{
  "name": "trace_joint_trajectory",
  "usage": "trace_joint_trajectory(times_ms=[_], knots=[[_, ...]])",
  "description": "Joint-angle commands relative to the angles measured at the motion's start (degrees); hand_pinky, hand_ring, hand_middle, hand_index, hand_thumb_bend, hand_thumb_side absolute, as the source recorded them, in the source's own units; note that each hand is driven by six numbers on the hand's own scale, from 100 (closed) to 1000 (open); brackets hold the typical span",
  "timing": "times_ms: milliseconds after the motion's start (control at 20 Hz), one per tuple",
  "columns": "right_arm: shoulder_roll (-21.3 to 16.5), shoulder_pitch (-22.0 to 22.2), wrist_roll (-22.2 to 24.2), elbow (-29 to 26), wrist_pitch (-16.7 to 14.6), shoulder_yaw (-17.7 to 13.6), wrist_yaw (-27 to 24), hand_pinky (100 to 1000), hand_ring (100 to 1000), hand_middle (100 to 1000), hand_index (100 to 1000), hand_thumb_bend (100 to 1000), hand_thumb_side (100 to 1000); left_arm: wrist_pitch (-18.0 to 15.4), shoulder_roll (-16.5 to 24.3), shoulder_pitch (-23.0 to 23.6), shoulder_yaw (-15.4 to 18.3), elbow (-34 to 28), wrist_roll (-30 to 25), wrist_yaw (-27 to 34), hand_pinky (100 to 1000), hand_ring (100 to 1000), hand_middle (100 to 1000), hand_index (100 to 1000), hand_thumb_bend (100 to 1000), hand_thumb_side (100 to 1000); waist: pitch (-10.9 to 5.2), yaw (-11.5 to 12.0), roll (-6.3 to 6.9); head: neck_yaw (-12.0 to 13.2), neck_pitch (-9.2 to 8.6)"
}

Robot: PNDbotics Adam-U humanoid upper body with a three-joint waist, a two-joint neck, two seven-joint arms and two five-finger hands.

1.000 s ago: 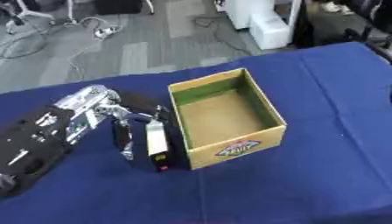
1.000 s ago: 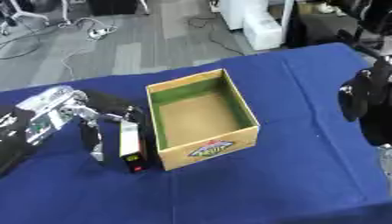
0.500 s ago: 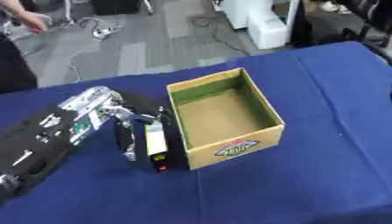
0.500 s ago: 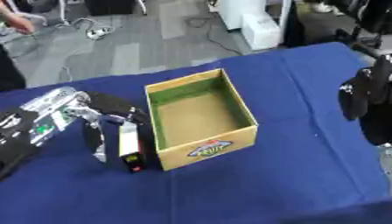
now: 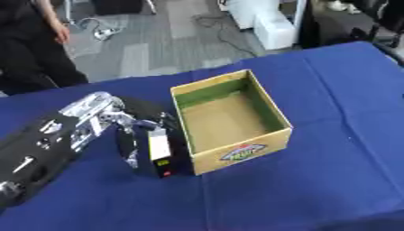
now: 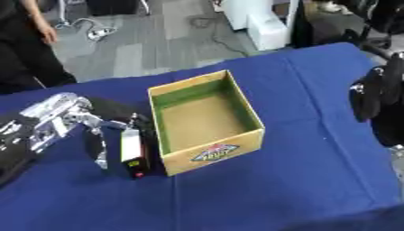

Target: Pick up objects on the table and place them in the box.

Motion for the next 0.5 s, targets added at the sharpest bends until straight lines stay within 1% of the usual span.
trace_joint_trajectory(times_ms=[50,100,150,200,250,300,350,400,450,500], knots=[[-1.46,-0.74,1.64,-0.75,-1.37,-0.27,-0.17,194,336,390,474,100,1000,-20.46,0.58,-0.41,1.99,0.80,-19.84,-1.65,1000,899,878,941,698,260,-0.32,-0.06,-0.27,0.28,-0.54],[-1.44,-0.74,1.68,-0.75,-1.37,-0.26,-0.17,194,336,390,474,100,1000,-20.46,0.48,-0.37,2.31,0.92,-19.24,-2.21,995,893,879,941,679,247,-0.30,-0.08,-0.28,0.28,-0.53],[-1.43,-0.74,1.73,-0.75,-1.37,-0.25,-0.16,194,336,390,474,100,1000,-20.46,0.42,-0.31,2.47,0.96,-18.44,-2.88,999,894,878,941,682,250,-0.28,-0.09,-0.29,0.29,-0.54],[-1.42,-0.72,1.77,-0.75,-1.38,-0.23,-0.15,194,336,390,474,100,1000,-20.46,0.35,-0.32,2.58,0.87,-17.42,-3.54,919,870,880,926,629,226,-0.26,-0.10,-0.30,0.31,-0.54],[-1.41,-0.71,1.82,-0.75,-1.38,-0.22,-0.13,194,336,390,474,100,1000,-20.46,0.32,-0.31,2.60,0.63,-16.08,-4.26,901,864,878,924,602,218,-0.25,-0.11,-0.30,0.34,-0.54],[-1.39,-0.70,1.86,-0.75,-1.39,-0.20,-0.11,194,336,390,473,100,1000,-20.46,0.29,-0.30,2.57,0.34,-14.56,-5.04,771,824,859,901,608,216,-0.24,-0.11,-0.31,0.35,-0.55],[-1.38,-0.70,1.90,-0.75,-1.40,-0.19,-0.10,194,336,390,473,100,1000,-20.46,0.28,-0.25,2.49,0.14,-12.95,-5.92,756,818,858,898,607,214,-0.22,-0.13,-0.32,0.36,-0.57],[-1.37,-0.71,1.92,-0.75,-1.41,-0.19,-0.10,194,336,389,472,100,1000,-20.46,0.20,-0.23,2.50,-0.04,-11.15,-6.72,597,725,807,846,590,203,-0.22,-0.15,-0.33,0.36,-0.60],[-1.36,-0.72,1.93,-0.75,-1.42,-0.18,-0.12,194,336,389,472,100,1000,-20.46,0.17,-0.18,2.49,-0.23,-9.10,-7.54,618,739,814,855,592,203,-0.22,-0.17,-0.33,0.36,-0.63],[-1.35,-0.74,1.93,-0.75,-1.42,-0.18,-0.14,194,336,389,471,100,1000,-20.46,0.07,-0.15,2.45,-0.51,-6.80,-8.34,463,620,751,779,571,197,-0.21,-0.20,-0.33,0.37,-0.67]])
